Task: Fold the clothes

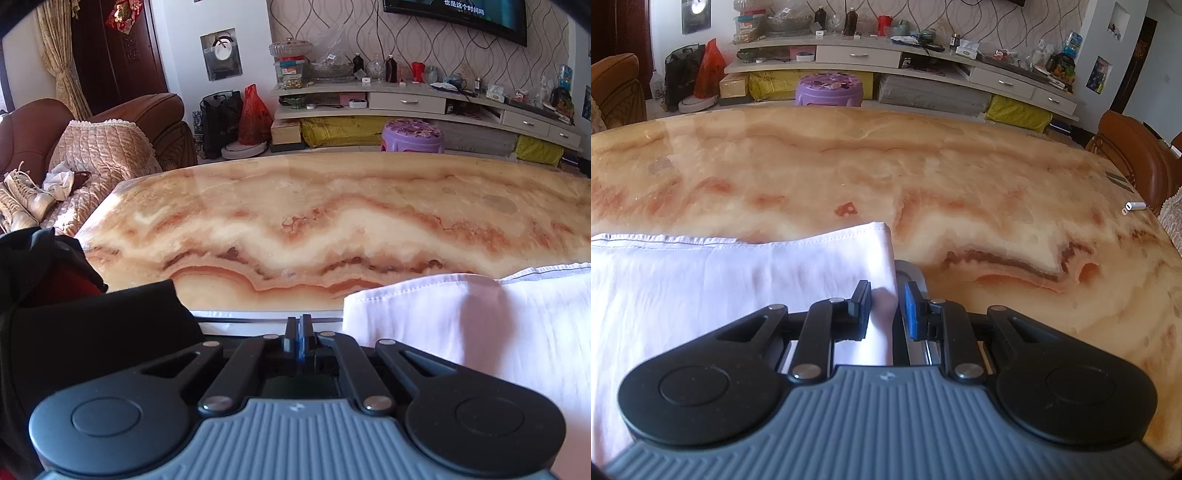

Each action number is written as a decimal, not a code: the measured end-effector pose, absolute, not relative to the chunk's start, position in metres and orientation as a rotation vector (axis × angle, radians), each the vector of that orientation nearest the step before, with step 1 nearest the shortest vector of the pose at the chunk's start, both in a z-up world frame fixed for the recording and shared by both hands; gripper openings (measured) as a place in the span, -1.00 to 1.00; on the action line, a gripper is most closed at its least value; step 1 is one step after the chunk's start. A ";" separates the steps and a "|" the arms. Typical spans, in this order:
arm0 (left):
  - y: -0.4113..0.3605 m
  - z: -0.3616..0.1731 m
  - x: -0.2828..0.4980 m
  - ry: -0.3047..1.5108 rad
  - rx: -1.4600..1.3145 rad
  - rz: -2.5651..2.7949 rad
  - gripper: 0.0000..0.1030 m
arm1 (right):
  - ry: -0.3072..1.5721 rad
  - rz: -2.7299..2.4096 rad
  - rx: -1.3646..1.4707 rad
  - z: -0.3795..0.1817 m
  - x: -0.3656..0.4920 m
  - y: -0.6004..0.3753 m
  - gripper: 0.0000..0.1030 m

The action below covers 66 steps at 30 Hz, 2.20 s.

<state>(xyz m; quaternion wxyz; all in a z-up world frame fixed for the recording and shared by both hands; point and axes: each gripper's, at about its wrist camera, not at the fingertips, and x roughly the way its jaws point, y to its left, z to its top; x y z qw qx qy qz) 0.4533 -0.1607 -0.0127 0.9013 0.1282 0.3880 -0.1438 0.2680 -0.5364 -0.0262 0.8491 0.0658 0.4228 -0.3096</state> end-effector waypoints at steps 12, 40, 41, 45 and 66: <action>-0.137 0.021 0.443 0.818 -0.014 -0.530 -0.89 | 0.821 -0.666 0.129 -0.018 0.267 -0.526 -0.33; -0.174 -0.008 0.442 0.848 0.242 -0.432 -0.89 | 0.887 -0.234 0.218 -0.003 0.301 -0.434 -0.24; -0.173 -0.008 0.443 0.852 0.233 -0.436 -0.89 | 0.881 -0.126 0.210 -0.002 0.305 -0.403 -0.24; -0.171 -0.008 0.444 0.853 0.231 -0.447 -0.88 | 0.887 0.215 0.151 -0.004 0.321 -0.288 -0.24; -0.133 0.006 0.444 0.980 0.108 -0.502 -0.52 | 1.071 0.201 -0.194 -0.011 0.259 -0.262 -0.16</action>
